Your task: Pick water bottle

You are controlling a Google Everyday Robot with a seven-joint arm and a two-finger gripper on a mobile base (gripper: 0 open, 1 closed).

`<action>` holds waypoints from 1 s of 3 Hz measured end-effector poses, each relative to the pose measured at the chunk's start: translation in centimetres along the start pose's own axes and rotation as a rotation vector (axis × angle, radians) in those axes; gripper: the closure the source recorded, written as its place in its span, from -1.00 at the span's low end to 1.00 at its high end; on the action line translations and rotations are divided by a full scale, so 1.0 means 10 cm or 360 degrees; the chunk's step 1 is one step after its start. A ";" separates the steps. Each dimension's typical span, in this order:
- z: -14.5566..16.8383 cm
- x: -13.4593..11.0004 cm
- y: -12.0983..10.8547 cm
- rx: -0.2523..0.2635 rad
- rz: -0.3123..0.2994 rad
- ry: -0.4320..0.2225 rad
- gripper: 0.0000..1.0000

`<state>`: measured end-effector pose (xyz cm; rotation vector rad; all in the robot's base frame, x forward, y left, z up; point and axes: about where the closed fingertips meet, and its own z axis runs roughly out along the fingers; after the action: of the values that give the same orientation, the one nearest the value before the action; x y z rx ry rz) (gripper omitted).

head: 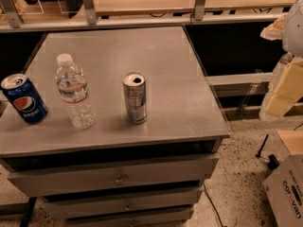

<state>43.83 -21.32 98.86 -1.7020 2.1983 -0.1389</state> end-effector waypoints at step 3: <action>0.20 -0.75 -0.13 -0.0119 -0.0157 -0.0203 -1.00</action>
Offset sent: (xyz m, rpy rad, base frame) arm 0.0385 0.0622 -0.0052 0.0821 0.0256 0.1283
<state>47.28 -14.23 99.04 -1.8079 2.0518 0.0271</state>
